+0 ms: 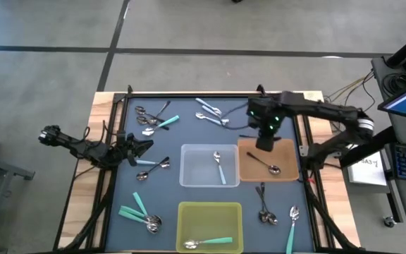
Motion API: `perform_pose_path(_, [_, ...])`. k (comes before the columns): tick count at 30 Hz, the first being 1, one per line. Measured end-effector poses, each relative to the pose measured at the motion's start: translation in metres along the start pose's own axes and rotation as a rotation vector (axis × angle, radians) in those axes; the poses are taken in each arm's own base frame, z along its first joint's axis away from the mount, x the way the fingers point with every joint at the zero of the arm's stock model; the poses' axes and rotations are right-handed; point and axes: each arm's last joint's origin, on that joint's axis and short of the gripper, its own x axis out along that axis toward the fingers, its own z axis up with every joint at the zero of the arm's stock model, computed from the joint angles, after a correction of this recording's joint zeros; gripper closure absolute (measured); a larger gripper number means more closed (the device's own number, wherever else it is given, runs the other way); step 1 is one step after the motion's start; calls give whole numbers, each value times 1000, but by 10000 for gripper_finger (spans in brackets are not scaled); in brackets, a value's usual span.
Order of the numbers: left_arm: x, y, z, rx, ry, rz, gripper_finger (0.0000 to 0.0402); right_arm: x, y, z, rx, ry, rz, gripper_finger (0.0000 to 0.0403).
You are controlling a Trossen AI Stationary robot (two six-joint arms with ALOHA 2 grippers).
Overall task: Sort silverware by color (type)
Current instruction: Put the black spoon into the orange bin, then put the light blue spoon into the transparent bin
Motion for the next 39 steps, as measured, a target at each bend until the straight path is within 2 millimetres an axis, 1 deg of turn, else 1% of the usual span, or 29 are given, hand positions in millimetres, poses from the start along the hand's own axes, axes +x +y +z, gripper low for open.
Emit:
perform_pose_path(2, [0, 0, 0, 0, 0, 0, 361, 9, 6, -14, 10, 2, 7, 394])
perform_pose_path(5, [0, 0, 0, 0, 0, 0, 361, 24, 14, -29, 30, -6, 43, 394])
perform_pose_path(8, [0, 0, 0, 0, 0, 0, 361, 37, 20, -38, 39, -23, 67, 394])
perform_pose_path(12, [0, 0, 0, 0, 0, 0, 361, 49, 25, -45, 34, -1, 69, 394])
perform_pose_path(17, [0, 0, 0, 0, 0, 0, 361, 60, 26, -48, 20, 27, 65, 393])
perform_pose_path(20, [0, 0, 0, 0, 0, 0, 361, 61, 25, -48, 16, 21, 66, 385])
perform_pose_path(27, [0, 0, 0, 0, 0, 0, 361, 61, 26, -44, 0, -21, 67, 334])
perform_pose_path(29, [0, 0, 0, 0, 0, 0, 361, 60, 25, -41, 17, -58, 23, 317])
perform_pose_path(32, [0, 0, 0, 0, 0, 0, 361, 51, 20, -33, 116, -122, -103, 299])
perform_pose_path(34, [0, 0, 0, 0, 0, 0, 361, 45, 10, -27, 234, -173, -195, 293])
perform_pose_path(36, [0, 0, 0, 0, 0, 0, 361, 40, -3, -21, 374, -224, -276, 291])
perform_pose_path(39, [0, 0, 0, 0, 0, 0, 361, 37, -31, -14, 574, -274, -317, 292])
